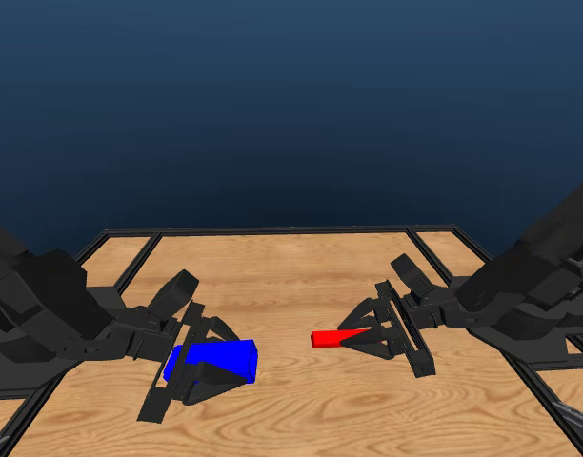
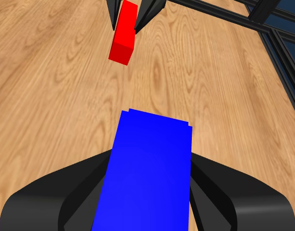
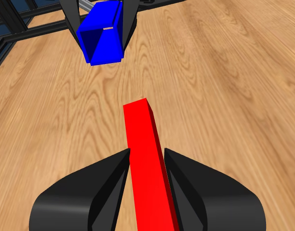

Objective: Insert peg into socket

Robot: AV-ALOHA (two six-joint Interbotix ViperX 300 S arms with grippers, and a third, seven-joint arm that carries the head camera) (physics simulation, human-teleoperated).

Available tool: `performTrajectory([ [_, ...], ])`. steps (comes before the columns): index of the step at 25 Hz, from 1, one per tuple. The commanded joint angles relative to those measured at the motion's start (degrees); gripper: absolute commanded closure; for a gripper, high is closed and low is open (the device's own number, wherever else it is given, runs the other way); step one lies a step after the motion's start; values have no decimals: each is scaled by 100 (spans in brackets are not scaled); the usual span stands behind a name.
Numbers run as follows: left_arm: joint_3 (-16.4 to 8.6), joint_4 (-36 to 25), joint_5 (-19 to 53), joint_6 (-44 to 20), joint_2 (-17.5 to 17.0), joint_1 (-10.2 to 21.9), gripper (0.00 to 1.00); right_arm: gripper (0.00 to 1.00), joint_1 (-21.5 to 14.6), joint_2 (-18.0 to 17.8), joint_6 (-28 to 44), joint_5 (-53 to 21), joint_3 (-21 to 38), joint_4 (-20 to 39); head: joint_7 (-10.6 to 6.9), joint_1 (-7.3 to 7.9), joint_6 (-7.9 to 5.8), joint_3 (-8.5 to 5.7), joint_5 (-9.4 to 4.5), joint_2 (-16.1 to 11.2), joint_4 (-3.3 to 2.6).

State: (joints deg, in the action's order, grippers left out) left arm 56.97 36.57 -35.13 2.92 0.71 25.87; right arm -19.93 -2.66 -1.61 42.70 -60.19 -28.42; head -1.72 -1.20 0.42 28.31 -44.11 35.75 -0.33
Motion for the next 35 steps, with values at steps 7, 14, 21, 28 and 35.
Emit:
performTrajectory([
  [7,-319,-161,198,473,-267,-184,100,100,314,114,-732,-1504,1354,494,-82,311,62,44,7,158,102],
  [14,-604,-360,653,773,-298,-435,100,100,387,-449,-605,-1947,2228,868,-196,432,69,71,62,193,134],
  [21,-806,-513,771,800,-79,-245,100,100,546,-945,-418,-2148,3108,1301,-235,522,67,110,9,269,162],
  [28,-1022,-638,983,539,-5,-310,100,0,375,-1214,122,-3013,3773,1636,-232,503,48,135,-27,350,155],
  [35,-925,-674,1066,301,58,-293,100,0,391,-715,943,-3422,2787,1773,-146,430,58,166,-59,438,140],
])
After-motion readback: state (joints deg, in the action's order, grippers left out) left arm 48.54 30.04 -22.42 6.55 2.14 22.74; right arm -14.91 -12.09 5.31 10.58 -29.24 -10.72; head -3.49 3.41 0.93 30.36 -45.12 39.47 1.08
